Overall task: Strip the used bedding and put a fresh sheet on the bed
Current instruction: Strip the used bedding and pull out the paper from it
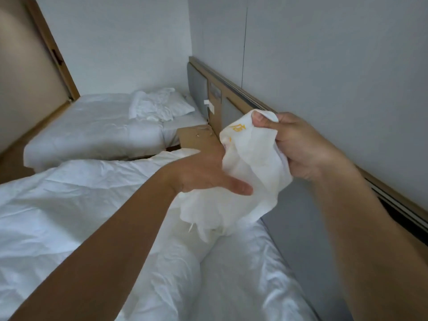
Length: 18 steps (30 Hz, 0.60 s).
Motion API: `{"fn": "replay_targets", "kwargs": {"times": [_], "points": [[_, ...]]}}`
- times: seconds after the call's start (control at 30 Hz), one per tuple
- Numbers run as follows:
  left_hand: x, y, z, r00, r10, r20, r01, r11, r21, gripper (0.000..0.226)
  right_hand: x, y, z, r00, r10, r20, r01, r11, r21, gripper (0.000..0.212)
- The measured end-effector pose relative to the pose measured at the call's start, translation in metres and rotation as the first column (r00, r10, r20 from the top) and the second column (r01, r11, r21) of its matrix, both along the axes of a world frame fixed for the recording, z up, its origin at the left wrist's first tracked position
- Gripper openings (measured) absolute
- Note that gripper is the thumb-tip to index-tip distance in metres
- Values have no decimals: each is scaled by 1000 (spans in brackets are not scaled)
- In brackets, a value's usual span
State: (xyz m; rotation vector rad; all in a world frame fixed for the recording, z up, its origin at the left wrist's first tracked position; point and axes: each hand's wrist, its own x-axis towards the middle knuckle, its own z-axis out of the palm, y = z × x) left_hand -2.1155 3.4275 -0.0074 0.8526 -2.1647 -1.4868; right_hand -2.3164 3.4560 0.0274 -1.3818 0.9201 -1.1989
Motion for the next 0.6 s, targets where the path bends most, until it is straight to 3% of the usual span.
{"fn": "replay_targets", "kwargs": {"times": [0.07,0.2,0.27,0.3,0.37,0.43,0.5,0.6], "points": [[-1,-9,-10,996,6,-88,-10,999,-42,38,16,-9,8,993,-80,-82,77,996,-40,34],[19,-41,-19,951,142,-274,-58,954,294,27,27,-33,2,933,-287,-219,288,957,-26,37],[24,-59,-24,927,229,-296,-126,936,329,25,24,-40,-17,964,-120,-236,158,976,153,48],[24,-67,-25,915,269,-302,-162,928,336,28,24,-41,-30,976,26,-217,36,960,277,64],[21,-79,-27,902,315,-295,-210,918,338,38,24,-43,-58,949,284,-136,-202,880,430,89],[17,-88,-30,907,324,-268,-233,918,321,50,27,-50,-82,919,372,-128,-295,867,401,78],[16,-98,-32,907,349,-234,-274,913,301,49,33,-61,-93,946,271,-179,-205,926,317,51],[27,-111,-34,931,338,-139,-286,910,301,45,25,-85,-91,992,109,-67,-81,942,325,33]]}}
